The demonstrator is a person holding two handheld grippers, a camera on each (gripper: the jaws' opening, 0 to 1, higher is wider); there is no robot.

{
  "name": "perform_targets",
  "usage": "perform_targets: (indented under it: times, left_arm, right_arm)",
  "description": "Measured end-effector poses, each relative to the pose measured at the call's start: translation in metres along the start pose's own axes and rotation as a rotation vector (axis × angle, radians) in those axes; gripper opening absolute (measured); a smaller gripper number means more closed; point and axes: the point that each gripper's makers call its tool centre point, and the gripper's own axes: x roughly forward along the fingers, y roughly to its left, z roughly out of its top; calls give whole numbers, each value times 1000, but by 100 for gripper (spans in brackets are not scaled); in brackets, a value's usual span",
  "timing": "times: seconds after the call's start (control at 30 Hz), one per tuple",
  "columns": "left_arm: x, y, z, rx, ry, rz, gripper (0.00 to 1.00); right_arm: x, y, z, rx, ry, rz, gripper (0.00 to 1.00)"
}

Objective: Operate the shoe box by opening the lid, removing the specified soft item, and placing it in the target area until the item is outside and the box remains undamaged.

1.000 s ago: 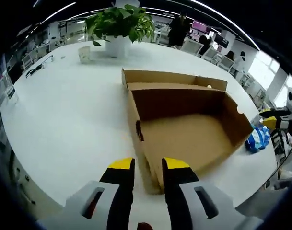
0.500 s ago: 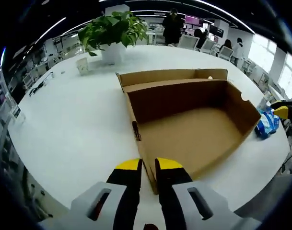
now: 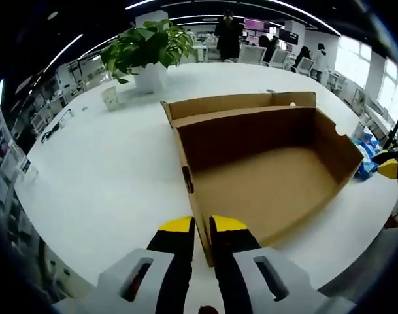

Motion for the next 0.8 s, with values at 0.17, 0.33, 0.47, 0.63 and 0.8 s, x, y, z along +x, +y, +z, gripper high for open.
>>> perform_targets:
  times: [0.17, 0.33, 0.47, 0.63, 0.8]
  left_arm:
    - [0, 0, 0, 6, 0, 0, 8]
    - [1, 1, 0, 12, 1, 1, 8]
    - [1, 1, 0, 10, -1, 0, 7]
    - [2, 1, 0, 20, 0, 4, 7]
    - [1, 1, 0, 19, 0, 4, 7]
  right_arm:
    - [2, 3, 1, -4, 1, 1, 28]
    - [8, 6, 9, -15, 2, 10, 28]
    - [14, 6, 19, -25, -2, 16, 28]
    - [23, 7, 31, -34, -3, 18, 28]
    - [36, 6, 49, -51, -7, 20, 28]
